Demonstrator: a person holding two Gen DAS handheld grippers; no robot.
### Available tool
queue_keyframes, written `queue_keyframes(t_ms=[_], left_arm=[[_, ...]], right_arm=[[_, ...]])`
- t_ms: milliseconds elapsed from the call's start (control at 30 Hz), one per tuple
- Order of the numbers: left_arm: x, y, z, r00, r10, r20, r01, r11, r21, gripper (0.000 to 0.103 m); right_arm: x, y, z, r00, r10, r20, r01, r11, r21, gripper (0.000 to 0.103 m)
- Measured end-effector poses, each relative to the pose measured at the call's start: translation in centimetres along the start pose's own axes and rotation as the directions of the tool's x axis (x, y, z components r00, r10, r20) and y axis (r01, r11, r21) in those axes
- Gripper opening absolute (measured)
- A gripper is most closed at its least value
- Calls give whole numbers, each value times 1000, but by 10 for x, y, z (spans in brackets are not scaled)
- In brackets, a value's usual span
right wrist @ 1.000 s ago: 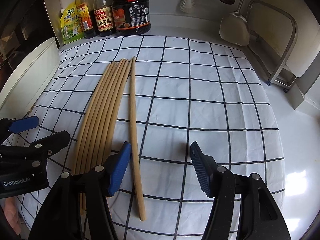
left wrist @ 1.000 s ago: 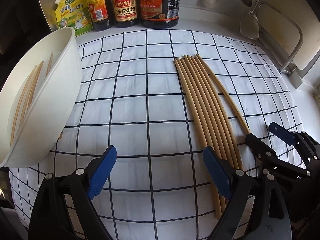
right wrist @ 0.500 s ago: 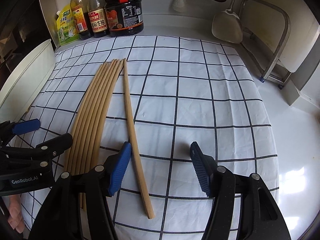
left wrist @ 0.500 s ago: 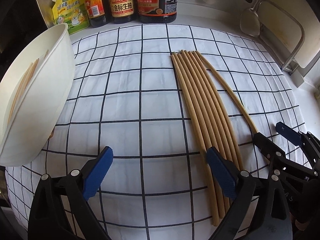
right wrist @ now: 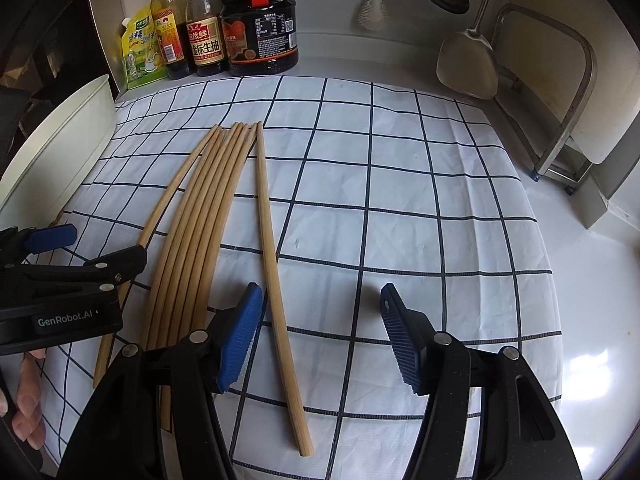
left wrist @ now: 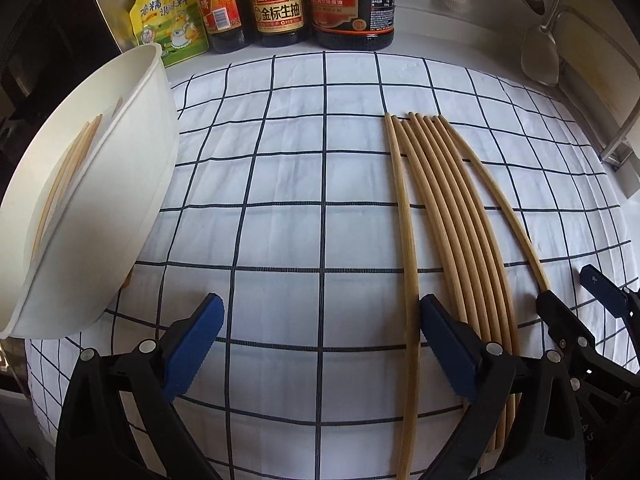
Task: Organize utensils
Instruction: 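Close the right tool on one chopstick while the left tool grasps another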
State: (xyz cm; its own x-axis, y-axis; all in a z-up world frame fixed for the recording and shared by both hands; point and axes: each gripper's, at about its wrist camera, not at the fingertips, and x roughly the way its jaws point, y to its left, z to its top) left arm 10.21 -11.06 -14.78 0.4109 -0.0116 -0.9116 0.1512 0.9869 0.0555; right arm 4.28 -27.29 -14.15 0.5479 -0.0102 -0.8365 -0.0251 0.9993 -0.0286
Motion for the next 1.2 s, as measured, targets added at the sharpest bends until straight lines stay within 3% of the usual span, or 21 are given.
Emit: queue_keyframes(t_ms=[200,367,500,600,667,767,967,1200], left_arm=[[1,-1,5,999,-40,10,40,999,-21,88],[-3,-8,3,997,-54,45,55,998,-5,68],[-9,-14,1,996,-72,49,71,997,15,50],[-11,-16,2,996,-79,43,78,997,18,30],[-13,-15,0,996,-84,40,83,996,19,17],[-13,-14,-1,995,-90,38,89,996,26,8],[-16,-9,-6,992,-124,10,124,992,19,7],[-38,6,-8,987,-158,33,158,987,3,7]], right_arm=[[1,3,1,1000,17,18,-17,1000,-20,57],[2,4,4,999,40,8,-40,998,-57,54],[1,10,5,999,51,8,-50,995,-81,42],[0,13,4,998,59,8,-58,995,-87,35],[-1,15,4,998,59,10,-58,994,-94,27],[-1,16,4,999,47,14,-46,994,-103,9],[-4,16,3,999,45,7,-45,996,-77,6],[-32,21,8,998,49,36,-47,998,-36,6]])
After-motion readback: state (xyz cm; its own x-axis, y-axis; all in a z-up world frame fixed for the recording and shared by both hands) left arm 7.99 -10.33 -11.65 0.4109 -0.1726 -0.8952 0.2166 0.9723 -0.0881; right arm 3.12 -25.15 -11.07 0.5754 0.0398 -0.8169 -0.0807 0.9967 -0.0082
